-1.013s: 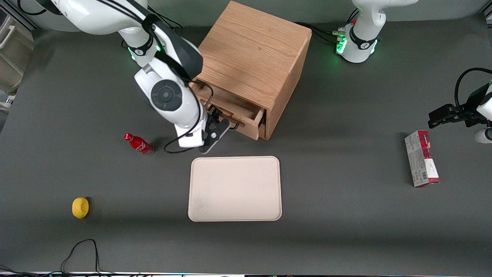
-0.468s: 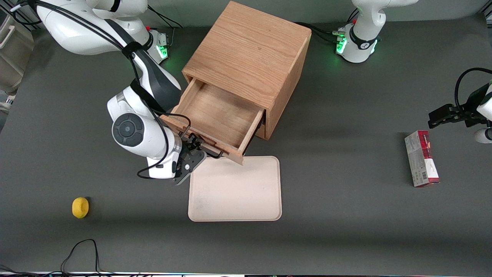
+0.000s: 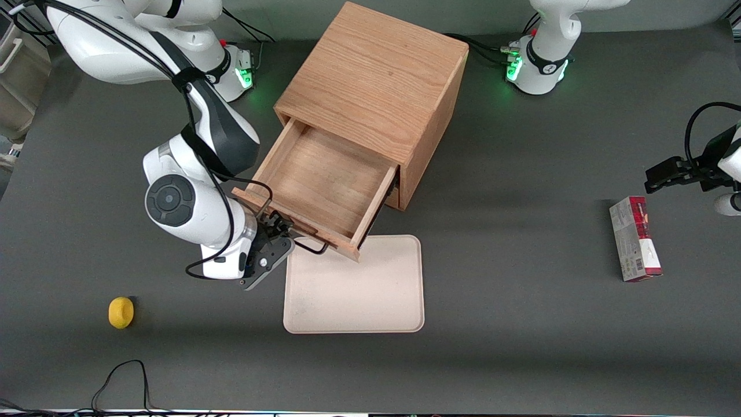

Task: Open upper drawer
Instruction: 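Pull the upper drawer outward from the cabinet with the right gripper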

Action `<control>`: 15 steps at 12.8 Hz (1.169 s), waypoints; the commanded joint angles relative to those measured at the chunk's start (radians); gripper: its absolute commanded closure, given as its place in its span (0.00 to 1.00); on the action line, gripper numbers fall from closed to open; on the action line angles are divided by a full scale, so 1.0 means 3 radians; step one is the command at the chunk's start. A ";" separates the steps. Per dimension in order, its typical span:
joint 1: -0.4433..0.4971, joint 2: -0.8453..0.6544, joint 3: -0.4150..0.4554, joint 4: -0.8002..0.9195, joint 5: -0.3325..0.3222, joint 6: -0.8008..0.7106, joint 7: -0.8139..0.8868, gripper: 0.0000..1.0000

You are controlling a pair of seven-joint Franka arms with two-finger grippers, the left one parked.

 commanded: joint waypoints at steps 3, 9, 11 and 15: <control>-0.0043 -0.0063 -0.0063 0.0227 0.0035 -0.0128 -0.0088 0.00; -0.0079 -0.1319 -0.1191 -0.0338 0.0915 -0.0736 0.0611 0.00; -0.0074 -0.1820 -0.1493 -0.0910 0.0920 -0.0789 0.0684 0.00; -0.0054 -0.2588 -0.1756 -0.1862 0.0905 -0.0743 0.1187 0.00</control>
